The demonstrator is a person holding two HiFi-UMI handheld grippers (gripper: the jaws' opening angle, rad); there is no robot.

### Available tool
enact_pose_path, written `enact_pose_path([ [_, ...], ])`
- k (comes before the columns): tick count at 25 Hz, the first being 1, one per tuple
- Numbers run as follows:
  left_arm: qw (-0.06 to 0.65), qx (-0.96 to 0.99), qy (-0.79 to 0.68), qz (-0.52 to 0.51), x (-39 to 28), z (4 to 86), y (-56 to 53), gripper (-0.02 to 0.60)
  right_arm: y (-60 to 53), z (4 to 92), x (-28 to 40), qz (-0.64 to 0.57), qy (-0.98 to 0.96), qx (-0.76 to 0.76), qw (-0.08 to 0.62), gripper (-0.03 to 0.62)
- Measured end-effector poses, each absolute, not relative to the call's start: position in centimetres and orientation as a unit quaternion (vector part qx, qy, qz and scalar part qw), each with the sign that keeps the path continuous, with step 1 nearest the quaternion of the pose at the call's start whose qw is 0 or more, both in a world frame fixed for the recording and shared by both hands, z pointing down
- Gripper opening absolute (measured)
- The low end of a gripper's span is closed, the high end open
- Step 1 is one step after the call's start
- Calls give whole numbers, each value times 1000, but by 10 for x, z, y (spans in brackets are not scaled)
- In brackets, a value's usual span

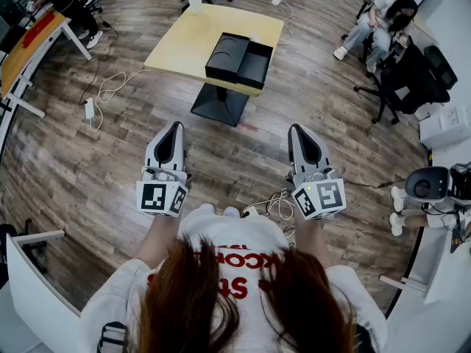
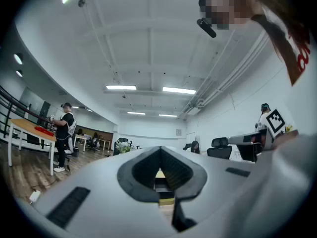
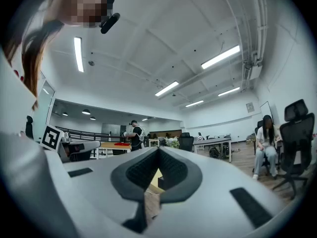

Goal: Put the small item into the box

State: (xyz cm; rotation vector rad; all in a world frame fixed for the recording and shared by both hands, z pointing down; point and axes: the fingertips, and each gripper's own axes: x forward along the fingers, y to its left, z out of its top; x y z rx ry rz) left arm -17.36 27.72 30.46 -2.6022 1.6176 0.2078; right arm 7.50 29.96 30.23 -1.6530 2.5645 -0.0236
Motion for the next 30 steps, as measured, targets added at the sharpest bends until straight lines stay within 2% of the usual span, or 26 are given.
enact_pose_path([
  [15, 33, -846, 528, 58, -166, 309, 260, 6, 286, 308, 85, -28, 844, -531, 62, 5],
  [30, 27, -868, 487, 87, -159, 313, 120, 6, 166, 301, 78, -13, 834, -548, 62, 5],
])
